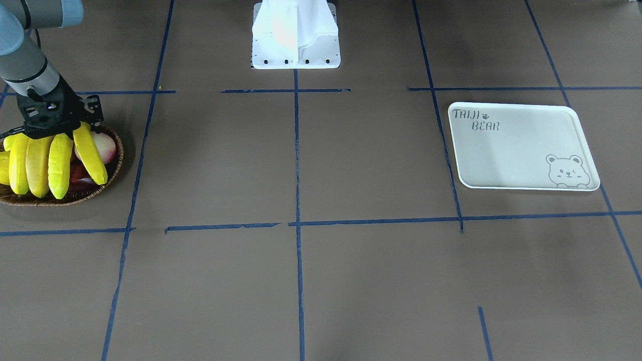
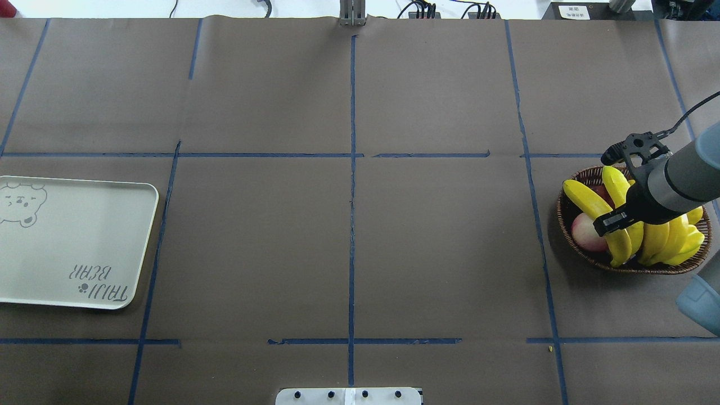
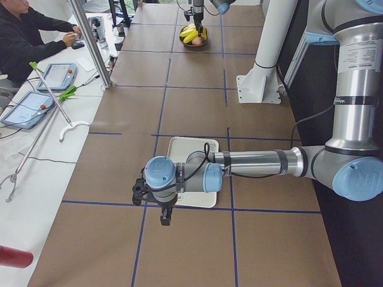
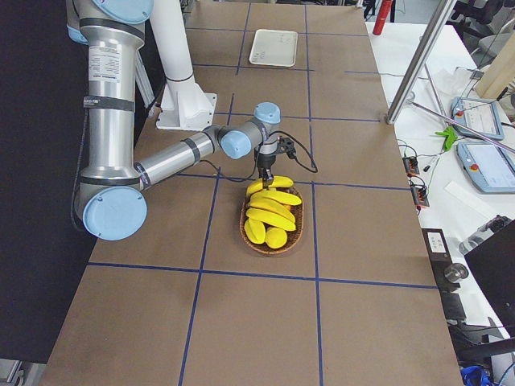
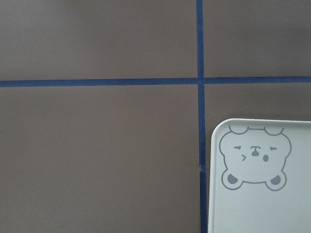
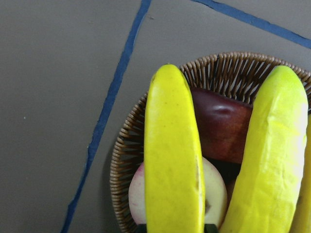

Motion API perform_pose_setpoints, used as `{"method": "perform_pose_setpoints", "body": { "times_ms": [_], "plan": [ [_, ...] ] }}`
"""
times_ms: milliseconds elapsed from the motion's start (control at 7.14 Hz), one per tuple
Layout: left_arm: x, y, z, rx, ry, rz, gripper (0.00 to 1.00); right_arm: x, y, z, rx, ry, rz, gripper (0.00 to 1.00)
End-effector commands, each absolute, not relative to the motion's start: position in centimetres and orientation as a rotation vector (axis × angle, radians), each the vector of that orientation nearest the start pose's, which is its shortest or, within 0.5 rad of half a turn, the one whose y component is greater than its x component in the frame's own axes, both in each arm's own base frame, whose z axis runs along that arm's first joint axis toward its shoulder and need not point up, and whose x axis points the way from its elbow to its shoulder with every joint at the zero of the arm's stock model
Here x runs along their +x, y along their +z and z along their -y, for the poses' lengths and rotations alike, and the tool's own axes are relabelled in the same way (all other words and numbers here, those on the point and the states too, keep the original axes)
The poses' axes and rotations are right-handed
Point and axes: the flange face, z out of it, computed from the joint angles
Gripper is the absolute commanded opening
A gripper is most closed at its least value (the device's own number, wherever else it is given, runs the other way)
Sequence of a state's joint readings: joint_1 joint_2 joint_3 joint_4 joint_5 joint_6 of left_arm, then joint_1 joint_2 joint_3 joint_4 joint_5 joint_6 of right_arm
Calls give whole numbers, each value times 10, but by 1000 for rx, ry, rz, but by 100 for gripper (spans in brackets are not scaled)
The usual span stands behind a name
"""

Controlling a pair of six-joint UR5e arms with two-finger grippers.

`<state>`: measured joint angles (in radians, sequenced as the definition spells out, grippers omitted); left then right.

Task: Transfer all bananas from basket to plate

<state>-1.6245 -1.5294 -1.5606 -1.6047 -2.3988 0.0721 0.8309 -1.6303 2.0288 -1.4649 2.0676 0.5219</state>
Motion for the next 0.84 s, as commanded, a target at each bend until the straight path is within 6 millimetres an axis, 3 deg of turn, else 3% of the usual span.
{"method": "perform_pose_setpoints", "body": {
  "times_ms": [0, 420, 560, 700],
  "plan": [
    [-86, 679, 465, 31, 4, -828, 100, -241, 463, 394, 119, -333, 686, 2],
    [-85, 674, 465, 37, 4, -828, 100, -202, 404, 385, 220, -291, 751, 0],
    [-85, 661, 475, 62, 13, -826, 100, -202, 383, 396, 228, -182, 792, 0],
    [-82, 638, 497, 73, -25, -822, 100, -221, 334, 417, 221, 9, 888, 0]
  ]
}}
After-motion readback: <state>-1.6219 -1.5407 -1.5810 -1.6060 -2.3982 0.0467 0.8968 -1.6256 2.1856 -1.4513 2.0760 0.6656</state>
